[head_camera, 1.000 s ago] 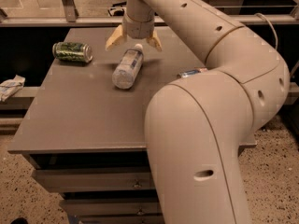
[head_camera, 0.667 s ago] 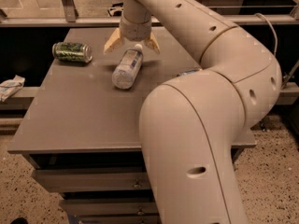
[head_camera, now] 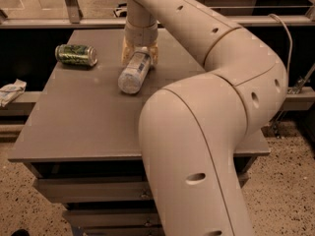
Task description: Place blue plastic bottle upright
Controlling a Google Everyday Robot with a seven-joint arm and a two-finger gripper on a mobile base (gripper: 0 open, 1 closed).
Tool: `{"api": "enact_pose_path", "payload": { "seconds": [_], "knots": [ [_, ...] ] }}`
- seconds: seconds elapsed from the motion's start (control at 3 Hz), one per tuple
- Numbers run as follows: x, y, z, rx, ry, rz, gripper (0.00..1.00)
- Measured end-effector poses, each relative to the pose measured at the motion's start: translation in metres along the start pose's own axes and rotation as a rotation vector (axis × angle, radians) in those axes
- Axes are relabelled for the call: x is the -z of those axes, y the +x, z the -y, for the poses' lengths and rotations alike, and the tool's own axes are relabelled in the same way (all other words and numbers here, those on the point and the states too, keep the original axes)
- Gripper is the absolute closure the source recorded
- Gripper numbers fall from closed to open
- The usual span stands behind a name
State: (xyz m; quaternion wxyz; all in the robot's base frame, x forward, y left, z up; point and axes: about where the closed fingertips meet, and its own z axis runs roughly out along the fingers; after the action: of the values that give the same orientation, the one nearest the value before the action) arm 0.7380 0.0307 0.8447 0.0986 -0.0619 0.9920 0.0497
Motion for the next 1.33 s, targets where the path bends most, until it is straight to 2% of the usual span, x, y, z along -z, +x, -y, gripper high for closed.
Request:
{"api": "enact_pose_path", "payload": {
  "seconds": [0.33,0.67,1.0,1.33],
  "knots": [
    [0.006,-0.003,0.008,0.017,0.084,0.008,0.61],
    [0.030,-0.015,0.023,0.047,0.195,0.078,0.84],
    [0.065,-0.028,0.037,0.067,0.285,0.198,1.00],
    [0.116,-0.035,0.052,0.073,0.326,0.420,1.00]
  ]
}}
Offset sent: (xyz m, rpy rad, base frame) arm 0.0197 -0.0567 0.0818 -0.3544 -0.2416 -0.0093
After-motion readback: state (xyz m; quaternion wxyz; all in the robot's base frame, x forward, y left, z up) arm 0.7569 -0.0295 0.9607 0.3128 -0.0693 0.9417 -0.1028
